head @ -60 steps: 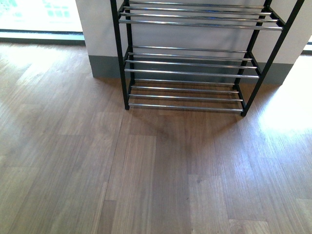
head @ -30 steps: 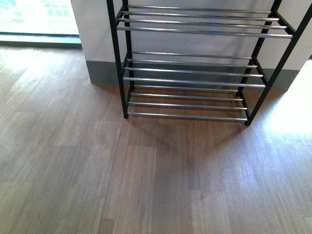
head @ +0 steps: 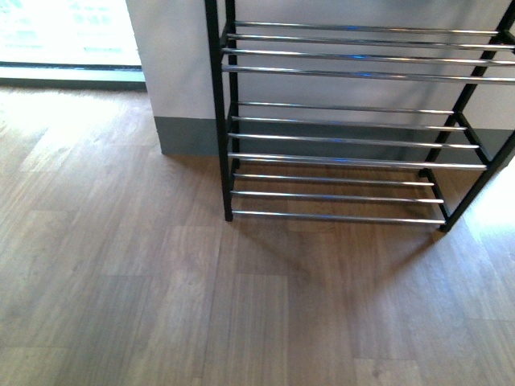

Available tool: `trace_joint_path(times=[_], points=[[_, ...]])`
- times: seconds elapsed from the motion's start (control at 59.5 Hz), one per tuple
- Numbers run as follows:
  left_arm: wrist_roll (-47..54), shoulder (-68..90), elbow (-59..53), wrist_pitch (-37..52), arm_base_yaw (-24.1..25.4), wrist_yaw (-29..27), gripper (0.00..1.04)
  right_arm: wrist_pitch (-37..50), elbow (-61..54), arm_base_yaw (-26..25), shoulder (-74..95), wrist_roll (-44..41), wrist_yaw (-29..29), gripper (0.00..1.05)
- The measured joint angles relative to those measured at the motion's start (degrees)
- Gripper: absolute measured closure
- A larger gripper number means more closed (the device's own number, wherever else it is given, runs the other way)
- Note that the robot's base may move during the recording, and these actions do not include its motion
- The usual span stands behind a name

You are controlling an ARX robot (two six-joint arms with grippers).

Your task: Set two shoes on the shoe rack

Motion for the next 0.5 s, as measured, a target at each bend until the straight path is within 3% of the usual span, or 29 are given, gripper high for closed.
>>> trace_joint_path(times=[0.504], points=[[0.0,0.0,0.0,-0.1,0.0,-0.2,1.03,0.0,0.0,0.3,0.0,0.0,-0.5,1.03]])
